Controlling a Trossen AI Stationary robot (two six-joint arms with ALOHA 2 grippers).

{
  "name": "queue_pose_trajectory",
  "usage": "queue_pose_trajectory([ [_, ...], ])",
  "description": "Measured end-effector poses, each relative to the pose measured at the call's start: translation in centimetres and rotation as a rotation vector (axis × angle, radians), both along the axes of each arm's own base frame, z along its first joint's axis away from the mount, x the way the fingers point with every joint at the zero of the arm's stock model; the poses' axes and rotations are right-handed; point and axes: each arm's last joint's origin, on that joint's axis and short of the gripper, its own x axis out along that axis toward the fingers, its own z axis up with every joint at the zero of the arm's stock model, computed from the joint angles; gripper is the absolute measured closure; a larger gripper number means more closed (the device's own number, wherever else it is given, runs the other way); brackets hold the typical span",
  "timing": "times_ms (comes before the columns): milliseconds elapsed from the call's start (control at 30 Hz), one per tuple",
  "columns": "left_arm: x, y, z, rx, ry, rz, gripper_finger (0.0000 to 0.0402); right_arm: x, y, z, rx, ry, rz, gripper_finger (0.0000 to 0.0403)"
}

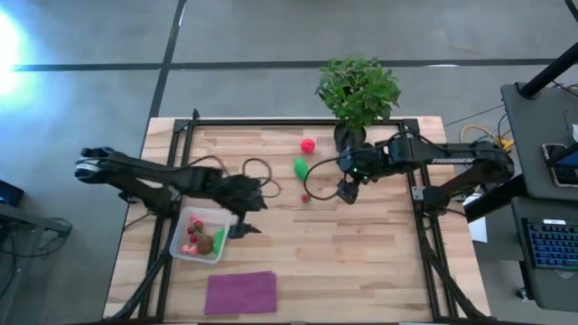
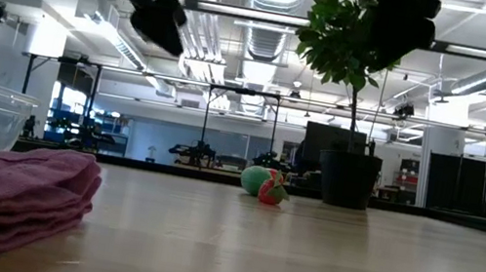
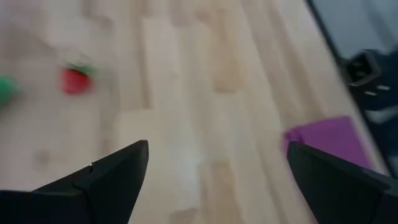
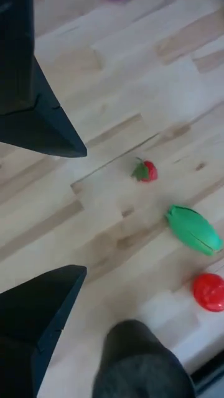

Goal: Pick and placing Produce into tupperware
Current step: Put the red strawberry into the transparent container

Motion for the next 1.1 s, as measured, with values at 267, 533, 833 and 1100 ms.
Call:
queue_pose_trajectory([
  [267, 0.0, 0.8, 1.1, -0.129, 0.069, -0.044, 0.0033, 1.9, 0.7, -3.3, 0.109, -0.072, -0.009, 0.0112],
  [533, -6.1, 1.3, 6.8, -0.375, -0.11, 0.221, 0.0033, 4.5, 0.1, -7.3, 0.122, 0.023, -0.001, 0.0113],
  [833, -11.5, 2.1, 9.8, -0.442, -0.332, 0.413, 0.0033, 9.0, -0.3, -12.8, 0.237, 0.099, -0.008, 0.0114],
  [1100, -12.6, 2.2, 10.0, -0.445, -0.372, 0.421, 0.0033, 11.9, -0.7, -13.4, 0.139, 0.1, -0.039, 0.0142],
])
